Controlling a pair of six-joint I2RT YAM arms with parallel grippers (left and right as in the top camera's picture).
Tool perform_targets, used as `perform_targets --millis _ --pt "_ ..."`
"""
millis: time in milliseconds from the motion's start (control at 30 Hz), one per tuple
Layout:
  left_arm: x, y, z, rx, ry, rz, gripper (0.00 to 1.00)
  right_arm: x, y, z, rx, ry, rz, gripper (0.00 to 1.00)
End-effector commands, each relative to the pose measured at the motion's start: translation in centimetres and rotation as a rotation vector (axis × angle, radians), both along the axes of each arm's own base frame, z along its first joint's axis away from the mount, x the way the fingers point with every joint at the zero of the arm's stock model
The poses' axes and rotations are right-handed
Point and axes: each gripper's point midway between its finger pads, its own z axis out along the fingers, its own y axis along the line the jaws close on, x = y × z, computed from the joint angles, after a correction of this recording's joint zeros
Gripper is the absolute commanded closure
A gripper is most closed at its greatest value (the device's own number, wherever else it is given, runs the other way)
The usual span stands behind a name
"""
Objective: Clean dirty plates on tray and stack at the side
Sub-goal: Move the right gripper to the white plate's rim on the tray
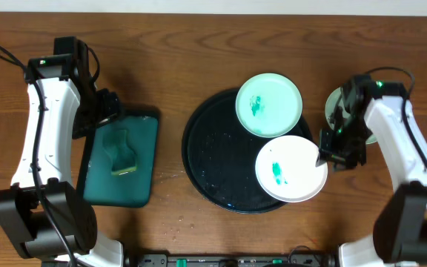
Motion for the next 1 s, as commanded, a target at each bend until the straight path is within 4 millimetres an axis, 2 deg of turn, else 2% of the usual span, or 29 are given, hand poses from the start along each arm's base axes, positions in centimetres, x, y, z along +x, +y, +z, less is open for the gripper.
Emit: perform_targets --millis 0,200,333,467,567,633,767,900,967 --pt "-0.1 0.1 -0.4 0.004 0.013 -0.017 0.2 -1.4 0.3 -0.5 -0.015 0.01 -0.045 0.61" --pt "-0.1 0.1 -0.4 0.004 0.013 -0.017 0.2 -2.8 0.3 -4.6 -0.032 0.033 -0.113 0.62" --pt "-0.1 0.1 -0.4 0.004 0.013 -0.017 0.2 -1.3 0.3 -5.8 -0.031 -0.042 -0.133 0.63" --pt "-0.2 0.1 -0.4 0.004 0.014 -0.017 0.2 0.3 0.3 -6.1 -0.028 -0.106 -0.145 0.78" --pt "-0.2 0.0 -0.4 0.004 0.016 -0.017 0.2 0.7 0.3 -6.1 -0.027 -0.125 -0.144 0.9" --pt "-0.2 0.0 -0.4 0.004 0.016 -0.017 0.2 0.8 0.3 -6.2 -0.026 -0.129 -0.143 0.94" --pt "-0.2 0.0 -0.4 0.004 0.016 -0.017 0.19 1.0 0.3 -6.3 -0.025 -0.138 -0.134 0.92" --pt "-0.2 0.0 -0.4 0.004 0.016 -0.017 0.2 1.7 0.3 -7.1 -0.021 -0.181 -0.131 0.83" --pt "-0.2 0.0 -0.4 0.004 0.017 -0.017 0.2 2.0 0.3 -7.5 -0.02 -0.202 -0.132 0.82"
